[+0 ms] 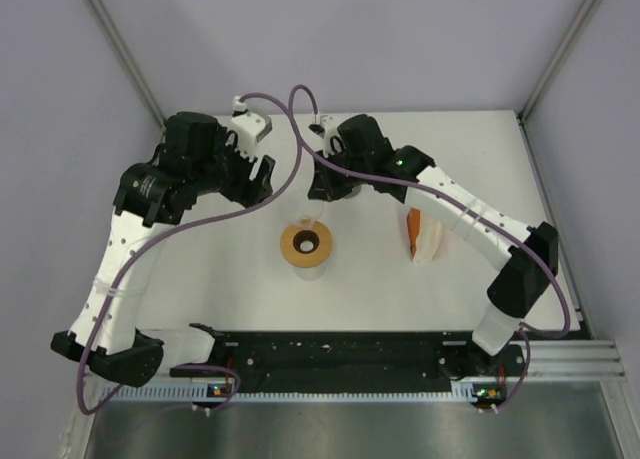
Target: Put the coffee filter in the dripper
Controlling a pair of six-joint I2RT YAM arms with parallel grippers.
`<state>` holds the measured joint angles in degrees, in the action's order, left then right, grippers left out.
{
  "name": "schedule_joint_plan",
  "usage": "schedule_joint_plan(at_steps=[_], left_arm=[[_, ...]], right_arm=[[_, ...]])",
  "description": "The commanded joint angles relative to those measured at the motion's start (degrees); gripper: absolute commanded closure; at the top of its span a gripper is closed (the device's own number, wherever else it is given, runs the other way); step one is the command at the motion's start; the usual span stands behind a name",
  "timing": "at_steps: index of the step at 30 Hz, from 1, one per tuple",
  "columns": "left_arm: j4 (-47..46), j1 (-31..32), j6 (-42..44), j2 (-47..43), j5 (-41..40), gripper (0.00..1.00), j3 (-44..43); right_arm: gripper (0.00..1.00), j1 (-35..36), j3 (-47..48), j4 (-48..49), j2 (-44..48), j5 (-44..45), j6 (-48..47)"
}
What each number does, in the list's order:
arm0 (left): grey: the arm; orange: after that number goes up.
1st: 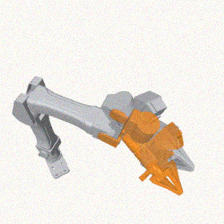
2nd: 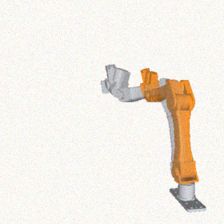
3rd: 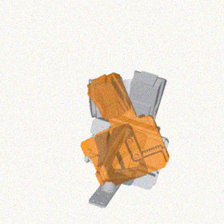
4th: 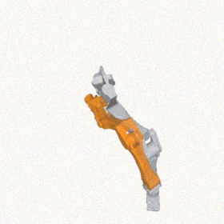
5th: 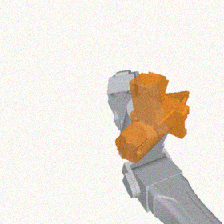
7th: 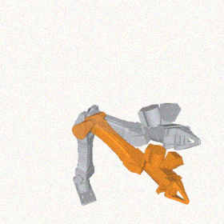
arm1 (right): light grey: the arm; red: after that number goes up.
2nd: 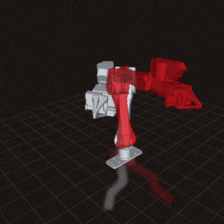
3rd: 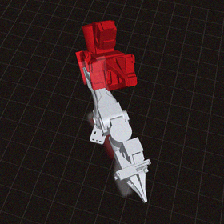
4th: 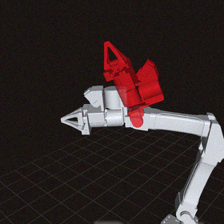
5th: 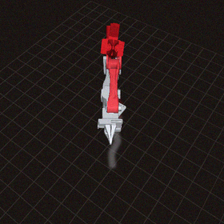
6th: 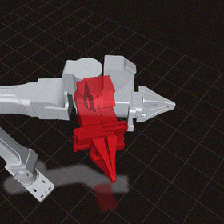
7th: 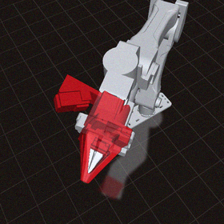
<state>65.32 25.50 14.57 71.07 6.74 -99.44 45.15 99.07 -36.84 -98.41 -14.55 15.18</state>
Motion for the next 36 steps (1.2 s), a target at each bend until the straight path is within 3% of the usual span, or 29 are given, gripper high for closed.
schedule_joint_plan(at_steps=[1,5,15,32,36], left_arm=[[-5.7,-5.4,-18.3,2.4,16.2,0.23,1.7],[-9.7,-9.8,-28.2,3.4,25.9,0.26,7.9],[-16.9,-10.3,-31.4,0.8,28.1,0.37,20.9],[-18.7,-10.4,-32.2,-0.4,31.2,1.00,24.8],[-18.6,-10.3,-32.2,-0.7,32.1,1.00,25.2]], right_arm=[[1.00,-0.1,-5.2,9.5,4.6,-3.9,3.4],[1.00,0.0,-8.6,11.3,5.9,-3.5,4.1],[1.00,0.0,-14.0,14.4,6.4,-5.3,4.9],[1.00,0.5,-12.6,13.1,8.2,-5.8,4.7],[1.00,1.3,-11.4,12.0,8.1,-5.5,4.2]])
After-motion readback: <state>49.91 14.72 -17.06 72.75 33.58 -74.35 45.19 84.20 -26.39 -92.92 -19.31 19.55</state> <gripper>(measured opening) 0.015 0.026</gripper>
